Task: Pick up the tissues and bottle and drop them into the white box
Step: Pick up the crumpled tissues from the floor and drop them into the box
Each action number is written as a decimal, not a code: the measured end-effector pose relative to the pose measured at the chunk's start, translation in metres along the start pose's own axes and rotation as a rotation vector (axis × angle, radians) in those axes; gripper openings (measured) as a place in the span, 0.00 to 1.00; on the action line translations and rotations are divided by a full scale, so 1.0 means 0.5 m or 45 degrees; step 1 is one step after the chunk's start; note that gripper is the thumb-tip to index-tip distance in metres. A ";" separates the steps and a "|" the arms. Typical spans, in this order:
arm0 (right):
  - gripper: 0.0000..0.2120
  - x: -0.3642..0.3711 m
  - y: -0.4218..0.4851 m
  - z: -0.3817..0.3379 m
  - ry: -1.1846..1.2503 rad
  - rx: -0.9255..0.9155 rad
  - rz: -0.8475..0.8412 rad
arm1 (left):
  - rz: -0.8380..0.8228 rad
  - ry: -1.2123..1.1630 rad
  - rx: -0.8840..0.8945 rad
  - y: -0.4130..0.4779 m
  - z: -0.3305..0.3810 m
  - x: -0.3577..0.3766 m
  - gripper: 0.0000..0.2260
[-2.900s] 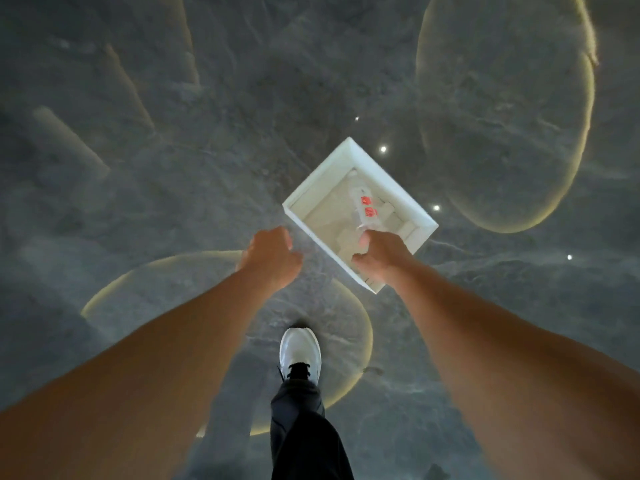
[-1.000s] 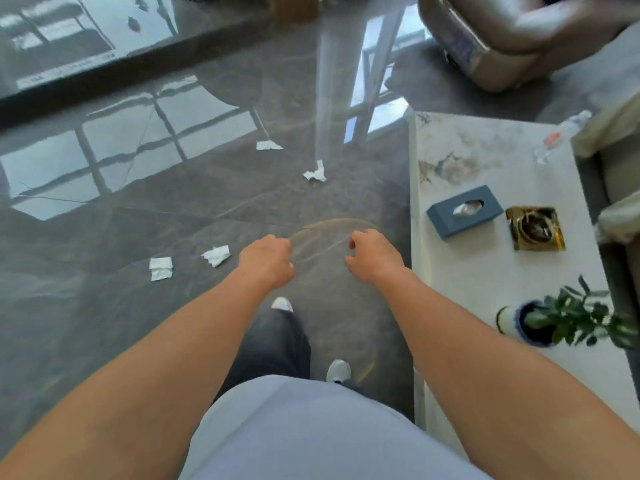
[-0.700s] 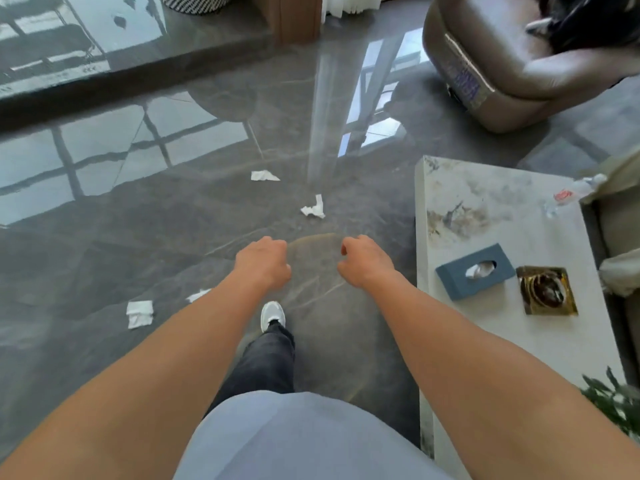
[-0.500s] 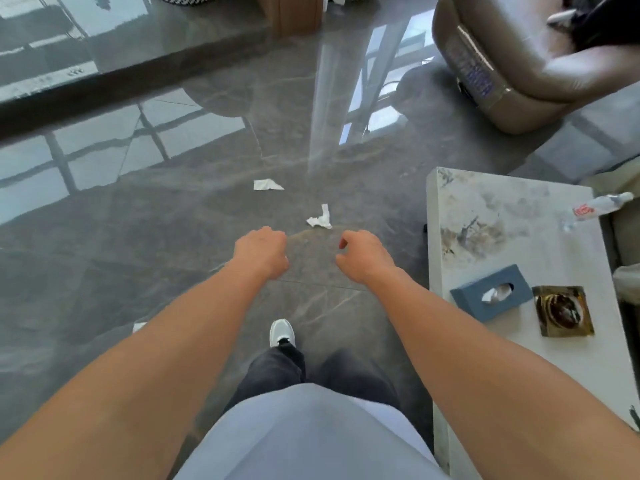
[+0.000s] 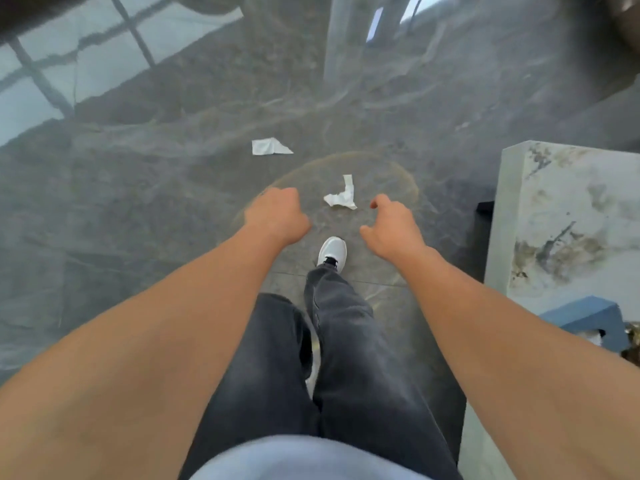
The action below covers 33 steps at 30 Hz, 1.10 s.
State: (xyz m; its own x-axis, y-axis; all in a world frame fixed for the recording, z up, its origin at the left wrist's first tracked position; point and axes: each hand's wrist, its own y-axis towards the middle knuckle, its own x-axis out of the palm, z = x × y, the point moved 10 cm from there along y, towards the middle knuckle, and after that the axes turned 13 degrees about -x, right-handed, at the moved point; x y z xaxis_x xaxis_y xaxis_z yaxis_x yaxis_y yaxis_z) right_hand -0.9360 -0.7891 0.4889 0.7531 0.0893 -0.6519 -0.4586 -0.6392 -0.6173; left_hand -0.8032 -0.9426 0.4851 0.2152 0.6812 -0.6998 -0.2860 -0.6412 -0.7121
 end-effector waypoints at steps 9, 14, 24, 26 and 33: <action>0.27 0.347 0.523 0.172 0.040 -0.013 -0.111 | -0.010 0.104 -0.121 0.605 0.005 0.263 0.13; 0.30 0.554 0.776 0.298 -0.124 0.124 -0.242 | 0.047 0.217 -0.081 0.911 -0.012 0.404 0.24; 0.13 0.645 0.886 0.375 -0.166 0.069 0.062 | 0.265 0.291 0.116 1.138 -0.048 0.441 0.11; 0.09 0.607 0.869 0.357 -0.089 0.021 0.041 | 0.110 0.279 0.166 1.098 -0.040 0.442 0.07; 0.08 0.377 0.690 0.256 0.225 0.132 0.264 | -0.035 0.239 0.330 0.783 0.073 0.330 0.03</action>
State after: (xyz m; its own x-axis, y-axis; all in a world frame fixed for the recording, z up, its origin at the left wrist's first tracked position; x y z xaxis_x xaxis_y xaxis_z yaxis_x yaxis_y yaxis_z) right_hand -1.0127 -0.8950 0.0968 0.7046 -0.1756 -0.6875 -0.6503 -0.5475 -0.5266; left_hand -0.9136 -1.0681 0.0929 0.3876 0.6043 -0.6961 -0.5009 -0.4959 -0.7094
